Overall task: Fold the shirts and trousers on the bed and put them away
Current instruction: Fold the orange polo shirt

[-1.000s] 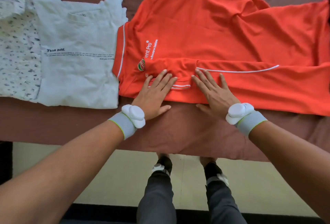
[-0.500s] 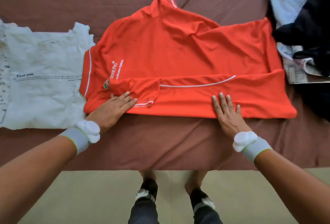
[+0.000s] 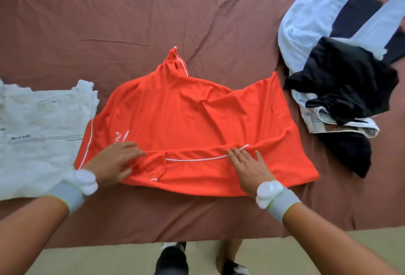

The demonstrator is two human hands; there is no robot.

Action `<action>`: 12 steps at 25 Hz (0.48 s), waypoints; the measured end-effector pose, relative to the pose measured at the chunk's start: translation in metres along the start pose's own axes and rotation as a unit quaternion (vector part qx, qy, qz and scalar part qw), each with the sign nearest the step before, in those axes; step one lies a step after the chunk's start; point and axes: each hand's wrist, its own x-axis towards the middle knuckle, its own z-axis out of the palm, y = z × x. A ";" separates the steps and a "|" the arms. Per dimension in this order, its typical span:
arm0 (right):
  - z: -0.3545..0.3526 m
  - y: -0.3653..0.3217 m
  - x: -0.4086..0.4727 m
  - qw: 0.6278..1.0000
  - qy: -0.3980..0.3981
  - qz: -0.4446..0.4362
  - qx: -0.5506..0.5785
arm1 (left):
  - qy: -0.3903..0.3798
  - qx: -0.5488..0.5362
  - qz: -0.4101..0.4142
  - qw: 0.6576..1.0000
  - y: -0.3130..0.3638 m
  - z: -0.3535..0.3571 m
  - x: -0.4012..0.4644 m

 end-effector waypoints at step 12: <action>-0.063 0.054 0.209 0.976 0.052 0.123 0.174 | -0.004 -0.214 -0.365 0.906 -0.131 -0.058 0.187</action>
